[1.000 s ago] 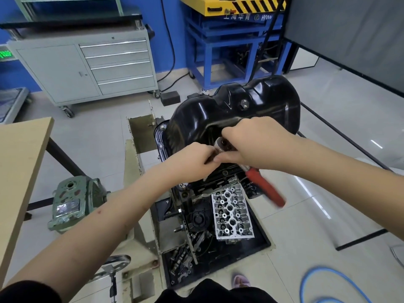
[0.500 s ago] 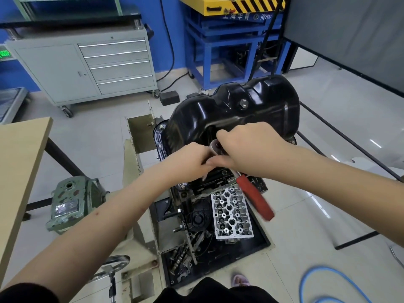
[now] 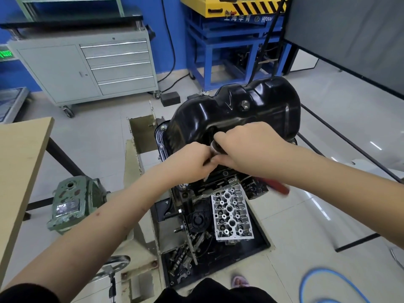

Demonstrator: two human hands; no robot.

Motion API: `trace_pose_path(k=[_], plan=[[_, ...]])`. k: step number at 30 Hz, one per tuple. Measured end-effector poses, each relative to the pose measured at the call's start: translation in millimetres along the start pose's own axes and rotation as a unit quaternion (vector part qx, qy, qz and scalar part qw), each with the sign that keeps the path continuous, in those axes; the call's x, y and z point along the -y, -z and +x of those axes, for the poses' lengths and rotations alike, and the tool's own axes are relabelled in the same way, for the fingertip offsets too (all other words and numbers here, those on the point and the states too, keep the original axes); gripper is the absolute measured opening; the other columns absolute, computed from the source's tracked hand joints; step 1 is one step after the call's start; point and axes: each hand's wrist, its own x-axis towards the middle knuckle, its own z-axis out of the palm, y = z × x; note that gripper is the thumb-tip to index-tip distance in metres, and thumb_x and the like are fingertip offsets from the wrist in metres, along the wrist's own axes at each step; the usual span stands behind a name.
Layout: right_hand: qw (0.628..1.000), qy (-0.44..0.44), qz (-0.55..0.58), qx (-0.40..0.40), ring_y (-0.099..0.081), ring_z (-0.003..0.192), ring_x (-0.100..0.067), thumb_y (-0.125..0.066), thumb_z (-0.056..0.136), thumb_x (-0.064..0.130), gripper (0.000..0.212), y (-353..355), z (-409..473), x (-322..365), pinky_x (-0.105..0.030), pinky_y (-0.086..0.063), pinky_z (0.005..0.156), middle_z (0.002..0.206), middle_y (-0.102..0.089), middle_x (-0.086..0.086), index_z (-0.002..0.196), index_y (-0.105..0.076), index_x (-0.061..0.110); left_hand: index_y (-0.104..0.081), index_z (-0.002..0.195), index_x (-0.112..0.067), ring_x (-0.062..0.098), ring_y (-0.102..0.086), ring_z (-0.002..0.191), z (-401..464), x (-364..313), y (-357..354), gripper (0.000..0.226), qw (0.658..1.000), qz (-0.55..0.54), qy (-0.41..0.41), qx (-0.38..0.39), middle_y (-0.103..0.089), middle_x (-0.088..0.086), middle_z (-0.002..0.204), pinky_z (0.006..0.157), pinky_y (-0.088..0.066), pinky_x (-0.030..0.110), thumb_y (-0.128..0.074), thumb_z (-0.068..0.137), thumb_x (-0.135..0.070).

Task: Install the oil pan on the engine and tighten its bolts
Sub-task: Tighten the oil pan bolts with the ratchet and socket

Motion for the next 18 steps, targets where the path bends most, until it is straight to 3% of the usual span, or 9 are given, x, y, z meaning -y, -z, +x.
trace_pose_path(k=[2,4,6,8,11,13,15,17,18], plan=[[0.999,0.037,0.004,-0.011,-0.054,0.094,-0.022,-0.046,0.094,0.032,0.027,-5.3,-0.2,-1.4,-0.030,-0.036,0.066,0.099,-0.054,0.001,0.117,-0.044,0.017,-0.031,0.051,-0.018,0.011,-0.031,0.044,1.5,0.3,0.2,0.044,1.000,0.001,-0.007,0.020,-0.034,-0.003,0.047,0.044,-0.027,0.018,-0.044,0.093,-0.017],[0.998,0.064,0.002,-0.006,-0.052,0.105,-0.021,-0.049,0.093,0.023,0.032,-5.5,-0.4,-5.1,-0.030,-0.037,0.082,0.110,-0.053,0.002,0.124,-0.043,0.021,-0.032,0.053,-0.017,0.013,-0.032,0.045,1.6,1.6,0.7,0.043,0.999,0.000,-0.010,0.041,-0.036,-0.001,0.048,0.046,-0.025,0.021,-0.042,0.095,-0.021],[0.998,0.064,-0.011,-0.014,-0.054,0.100,-0.021,-0.047,0.093,0.031,0.027,-5.0,-0.7,-5.6,-0.029,-0.037,0.079,0.108,-0.056,0.002,0.118,-0.047,0.019,-0.033,0.056,-0.022,0.009,-0.035,0.046,0.5,1.0,2.6,0.041,0.999,-0.001,-0.012,0.046,-0.038,-0.005,0.050,0.047,-0.029,0.018,-0.042,0.095,-0.022],[0.999,0.026,-0.009,-0.020,-0.053,0.080,-0.022,-0.041,0.092,0.049,0.033,-2.6,-0.8,-4.6,-0.026,-0.031,0.058,0.091,-0.058,0.001,0.101,-0.051,0.018,-0.033,0.057,-0.029,0.004,-0.037,0.046,-1.3,-0.7,5.0,0.039,0.999,-0.003,-0.014,0.039,-0.039,-0.011,0.052,0.047,-0.033,0.013,-0.044,0.094,-0.021],[0.999,-0.033,0.015,-0.007,-0.036,0.068,-0.018,-0.039,0.089,0.057,0.042,0.7,-0.4,-0.2,-0.024,-0.018,0.046,0.068,-0.040,0.002,0.097,-0.051,0.017,-0.032,0.055,-0.031,0.004,-0.037,0.045,-1.5,-1.7,5.1,0.042,1.000,0.006,-0.007,0.022,-0.037,-0.012,0.051,0.045,-0.031,0.015,-0.046,0.092,-0.017],[1.000,-0.004,0.011,-0.018,-0.045,0.074,-0.020,-0.041,0.093,0.046,0.034,-3.3,0.1,-1.0,-0.027,-0.028,0.055,0.084,-0.052,0.001,0.109,-0.049,0.016,-0.032,0.053,-0.023,0.007,-0.034,0.046,-0.1,-1.3,2.4,0.042,0.999,0.028,-0.003,0.019,-0.036,-0.006,0.050,0.045,-0.026,0.020,-0.044,0.093,-0.017],[0.999,0.039,0.003,-0.018,-0.053,0.096,-0.021,-0.046,0.094,0.029,0.029,-7.8,0.8,-3.4,-0.030,-0.036,0.074,0.107,-0.055,0.001,0.121,-0.044,0.019,-0.032,0.052,-0.018,0.010,-0.033,0.046,1.2,-0.3,1.6,0.044,0.999,0.027,-0.008,0.027,-0.036,-0.003,0.050,0.049,-0.022,0.025,-0.043,0.095,-0.020],[0.998,0.066,0.002,-0.004,-0.051,0.108,-0.020,-0.049,0.092,0.022,0.033,-7.2,0.9,-6.5,-0.030,-0.036,0.085,0.113,-0.052,0.002,0.125,-0.043,0.022,-0.035,0.055,-0.014,0.014,-0.035,0.048,1.3,1.0,2.2,0.042,0.999,0.017,-0.009,0.042,-0.038,0.000,0.051,0.052,-0.024,0.026,-0.042,0.095,-0.022],[0.998,0.067,-0.004,-0.010,-0.053,0.106,-0.020,-0.048,0.093,0.024,0.030,-7.1,1.4,-7.1,-0.029,-0.037,0.083,0.111,-0.054,0.002,0.123,-0.045,0.020,-0.036,0.057,-0.014,0.015,-0.036,0.049,1.0,1.0,3.1,0.041,0.999,0.013,-0.007,0.047,-0.039,0.000,0.052,0.052,-0.026,0.026,-0.042,0.096,-0.023]])
